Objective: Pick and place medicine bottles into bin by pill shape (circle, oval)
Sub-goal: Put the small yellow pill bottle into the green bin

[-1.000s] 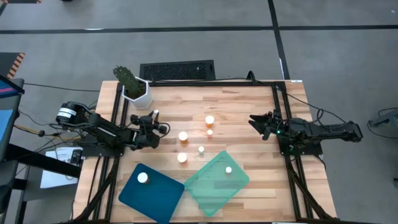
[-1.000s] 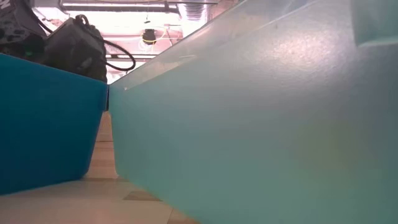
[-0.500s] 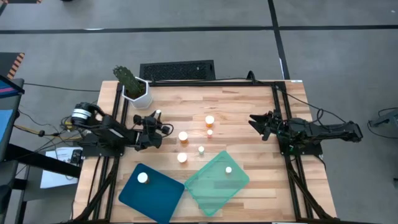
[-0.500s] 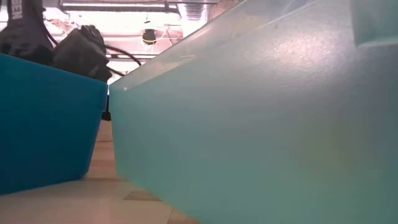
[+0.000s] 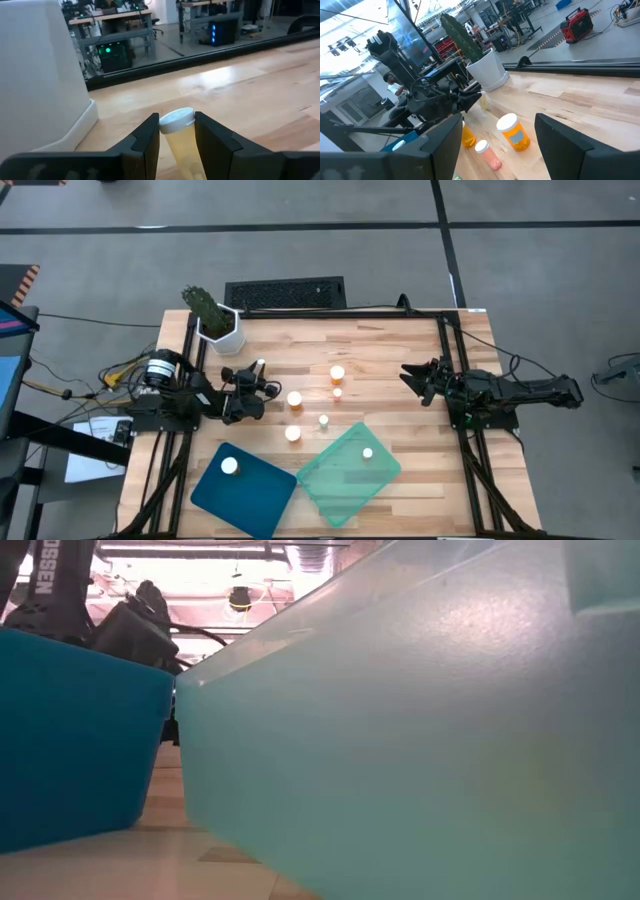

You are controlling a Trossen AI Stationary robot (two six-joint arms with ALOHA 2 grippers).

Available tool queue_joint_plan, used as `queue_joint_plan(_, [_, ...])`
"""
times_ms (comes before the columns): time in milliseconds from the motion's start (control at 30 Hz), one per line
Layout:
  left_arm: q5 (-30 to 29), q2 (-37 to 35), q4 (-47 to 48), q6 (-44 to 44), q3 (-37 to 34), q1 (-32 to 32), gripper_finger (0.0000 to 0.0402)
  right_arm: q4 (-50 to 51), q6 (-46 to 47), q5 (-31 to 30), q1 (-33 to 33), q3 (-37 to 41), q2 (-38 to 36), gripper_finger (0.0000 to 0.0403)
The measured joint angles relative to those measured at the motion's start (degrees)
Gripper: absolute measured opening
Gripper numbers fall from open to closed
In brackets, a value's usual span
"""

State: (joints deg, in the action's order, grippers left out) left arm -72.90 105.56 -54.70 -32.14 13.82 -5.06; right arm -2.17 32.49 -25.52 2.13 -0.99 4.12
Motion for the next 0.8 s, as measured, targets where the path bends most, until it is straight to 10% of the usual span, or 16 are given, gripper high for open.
queue_joint_plan(800, [5.1, 0.4, -4.2, 10.1, 1.4, -1.3, 0.0169, 0.0, -0.1, 0.0, 0.0, 0.0, 0.0, 0.0260])
